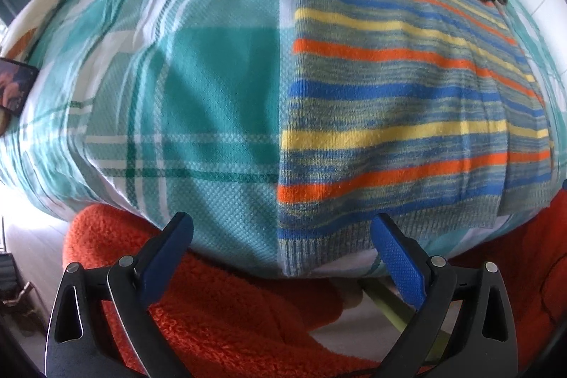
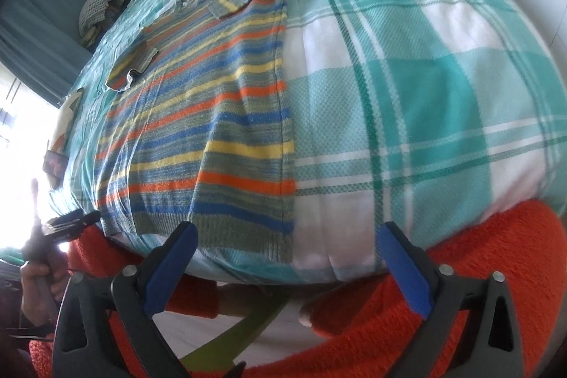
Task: Fold small clothes
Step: 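Close both grippers on the sweater hem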
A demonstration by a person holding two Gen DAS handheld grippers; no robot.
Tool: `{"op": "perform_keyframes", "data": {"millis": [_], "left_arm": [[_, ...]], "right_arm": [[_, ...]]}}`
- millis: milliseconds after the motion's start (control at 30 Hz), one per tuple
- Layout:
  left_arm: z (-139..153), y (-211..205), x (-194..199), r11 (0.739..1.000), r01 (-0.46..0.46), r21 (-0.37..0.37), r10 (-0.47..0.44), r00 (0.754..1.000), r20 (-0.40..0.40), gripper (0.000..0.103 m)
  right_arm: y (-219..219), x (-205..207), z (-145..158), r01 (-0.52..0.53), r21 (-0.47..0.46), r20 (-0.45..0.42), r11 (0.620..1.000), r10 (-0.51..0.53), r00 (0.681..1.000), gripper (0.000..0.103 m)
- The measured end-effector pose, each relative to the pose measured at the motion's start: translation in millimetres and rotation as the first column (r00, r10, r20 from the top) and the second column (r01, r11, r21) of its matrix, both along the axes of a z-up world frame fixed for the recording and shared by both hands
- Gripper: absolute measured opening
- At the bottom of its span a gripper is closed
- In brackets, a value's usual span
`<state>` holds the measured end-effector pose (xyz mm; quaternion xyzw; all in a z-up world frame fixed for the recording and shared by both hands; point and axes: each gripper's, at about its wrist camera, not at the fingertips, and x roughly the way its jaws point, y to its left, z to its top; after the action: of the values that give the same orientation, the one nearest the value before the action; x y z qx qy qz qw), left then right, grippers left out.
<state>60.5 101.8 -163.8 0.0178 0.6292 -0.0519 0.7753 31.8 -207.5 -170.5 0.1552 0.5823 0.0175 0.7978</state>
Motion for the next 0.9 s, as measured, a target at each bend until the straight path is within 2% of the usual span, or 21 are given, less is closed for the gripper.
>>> {"op": "perform_keyframes", "data": {"millis": [33, 67, 100, 133, 200, 233, 267, 300, 400, 467, 500, 533, 600, 700, 733, 800, 833, 867, 900], "left_arm": [[-4.9, 0.6, 2.3, 1.000, 0.000, -0.014, -0.001, 1.000, -0.019, 0.099], [-9.3, 0.9, 4.4, 1.000, -0.001, -0.021, 0.000, 0.999, -0.035, 0.093], [-13.0, 0.9, 5.7, 1.000, -0.002, -0.025, 0.000, 0.999, -0.050, 0.087], [-15.8, 0.6, 6.3, 0.999, -0.001, -0.032, -0.001, 0.998, -0.065, 0.076], [-13.9, 0.3, 3.8, 0.997, 0.010, -0.072, -0.015, 0.997, -0.072, 0.046], [-12.3, 1.1, 1.8, 0.995, 0.017, -0.100, -0.025, 0.997, -0.078, 0.007], [-9.4, 4.0, -0.4, 0.991, 0.011, -0.130, -0.022, 0.996, -0.082, 0.005], [-4.6, 7.7, -3.7, 0.990, 0.003, -0.141, -0.013, 0.997, -0.071, 0.005], [17.6, 23.5, -13.2, 0.988, -0.019, -0.156, 0.014, 0.999, -0.029, 0.004], [28.7, 30.3, -18.1, 0.986, -0.017, -0.163, 0.015, 1.000, -0.014, 0.003], [29.5, 29.5, -18.6, 0.990, -0.009, -0.140, 0.007, 1.000, -0.013, 0.003], [25.6, 30.0, -14.9, 0.995, -0.002, -0.104, -0.001, 1.000, -0.023, 0.003], [5.9, 22.6, -10.8, 1.000, 0.012, -0.024, -0.014, 0.998, -0.056, 0.003], [-18.2, 17.8, -3.2, 1.000, 0.000, 0.014, 0.002, 0.994, -0.111, 0.003], [-17.2, 16.1, -2.2, 1.000, 0.004, 0.026, -0.001, 0.994, -0.110, 0.004], [-14.2, 13.6, -2.6, 0.998, 0.025, 0.050, -0.019, 0.995, -0.103, 0.012], [-12.3, 12.6, -3.1, 0.998, 0.025, 0.061, -0.019, 0.995, -0.100, 0.023], [-7.4, 16.1, -5.5, 0.997, 0.017, 0.079, -0.010, 0.995, -0.095, 0.047], [1.4, 13.2, -6.0, 0.996, 0.001, 0.094, 0.006, 0.997, -0.078, 0.059]], "right_arm": [[0.6, 5.3, -7.9, -0.008, 0.024, -0.009, 1.000, 0.008, 1.000, 0.085], [2.3, 10.2, -15.7, -0.018, 0.050, -0.015, 0.999, 0.019, 1.000, 0.077], [4.5, 14.4, -23.9, -0.031, 0.078, -0.026, 0.996, 0.033, 0.999, 0.073], [7.3, 19.2, -34.2, -0.048, 0.104, -0.049, 0.993, 0.054, 0.997, 0.066], [10.5, 23.0, -42.3, -0.064, 0.047, -0.070, 0.997, 0.068, 0.995, 0.041], [9.1, 22.9, -39.3, -0.072, 0.038, -0.069, 0.997, 0.075, 0.995, 0.002], [4.8, 22.1, -34.1, -0.075, 0.074, -0.062, 0.994, 0.080, 0.995, 0.004], [-0.2, 19.3, -24.6, -0.072, 0.078, -0.053, 0.994, 0.077, 0.996, 0.004], [-6.7, 11.2, 11.9, -0.101, -0.063, -0.023, 0.993, 0.100, 0.995, 0.004], [-10.3, 7.6, 33.7, -0.098, -0.111, -0.011, 0.989, 0.098, 0.995, 0.004], [-7.9, 7.9, 38.9, -0.104, -0.136, -0.011, 0.985, 0.104, 0.995, 0.004], [-3.4, 9.4, 37.8, -0.114, -0.157, -0.020, 0.981, 0.113, 0.993, 0.004], [1.7, 16.6, 14.6, -0.124, -0.182, -0.069, 0.976, 0.113, 0.991, 0.004], [-2.9, 24.8, -41.1, -0.107, -0.199, -0.165, 0.974, 0.075, 0.983, 0.003], [-6.0, 27.4, -43.1, -0.081, -0.187, -0.157, 0.979, 0.052, 0.986, 0.003], [-8.8, 31.1, -35.8, -0.066, -0.168, -0.156, 0.984, 0.039, 0.987, 0.005], [-9.4, 32.0, -33.2, -0.079, -0.161, -0.165, 0.984, 0.052, 0.985, 0.011], [-11.3, 32.9, -30.4, -0.096, -0.136, -0.181, 0.986, 0.071, 0.981, 0.025], [-15.0, 33.7, -27.0, -0.114, -0.113, -0.211, 0.987, 0.088, 0.974, 0.036]]}}
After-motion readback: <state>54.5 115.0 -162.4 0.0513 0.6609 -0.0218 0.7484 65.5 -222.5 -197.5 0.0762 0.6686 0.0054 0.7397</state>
